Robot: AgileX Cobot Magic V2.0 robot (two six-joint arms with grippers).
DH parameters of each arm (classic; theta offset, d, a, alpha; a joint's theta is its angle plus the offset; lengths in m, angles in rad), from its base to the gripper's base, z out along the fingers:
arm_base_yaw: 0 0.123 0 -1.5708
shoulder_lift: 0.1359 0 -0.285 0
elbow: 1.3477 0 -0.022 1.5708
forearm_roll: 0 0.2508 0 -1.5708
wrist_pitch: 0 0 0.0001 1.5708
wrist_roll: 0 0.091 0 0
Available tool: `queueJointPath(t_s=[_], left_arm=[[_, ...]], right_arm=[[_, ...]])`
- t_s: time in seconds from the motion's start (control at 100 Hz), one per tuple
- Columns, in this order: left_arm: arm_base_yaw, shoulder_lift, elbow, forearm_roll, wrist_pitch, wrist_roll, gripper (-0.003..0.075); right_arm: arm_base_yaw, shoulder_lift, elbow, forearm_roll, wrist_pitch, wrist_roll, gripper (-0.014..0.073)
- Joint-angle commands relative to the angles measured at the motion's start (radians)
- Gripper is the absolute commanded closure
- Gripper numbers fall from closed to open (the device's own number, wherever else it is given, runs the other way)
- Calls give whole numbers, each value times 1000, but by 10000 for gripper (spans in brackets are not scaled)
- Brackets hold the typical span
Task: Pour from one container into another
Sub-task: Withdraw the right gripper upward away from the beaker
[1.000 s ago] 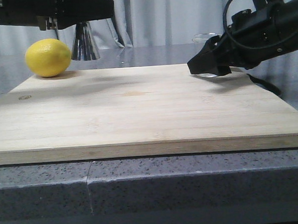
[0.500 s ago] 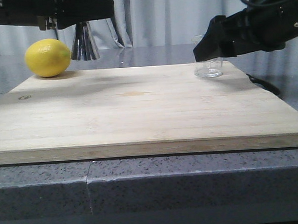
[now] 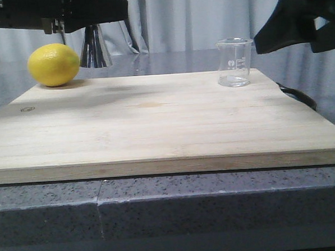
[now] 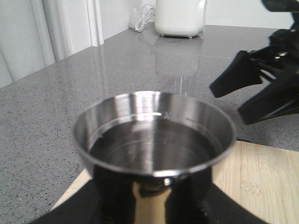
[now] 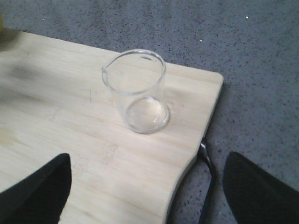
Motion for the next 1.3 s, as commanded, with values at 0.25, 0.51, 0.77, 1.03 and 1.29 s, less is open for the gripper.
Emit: queueJointPath(t_s=[0.25, 0.51, 0.77, 1.03, 1.29], left_arm=[[-10, -50, -31, -100, 89, -8, 514], [-10, -50, -31, -100, 89, -8, 514], [-10, -50, -31, -100, 89, -8, 514], [-11, -50, -31, -96, 100, -37, 514], [-30, -48, -31, -96, 100, -94, 514]], right_arm=[[-1, -277, 98, -1, 2, 38, -4], [-1, -370, 103, -11, -1, 38, -4], [-1, -368, 103, -38, -1, 38, -4], [-1, -368, 103, -41, 5, 38, -4], [-1, -368, 103, -41, 7, 38, -4]])
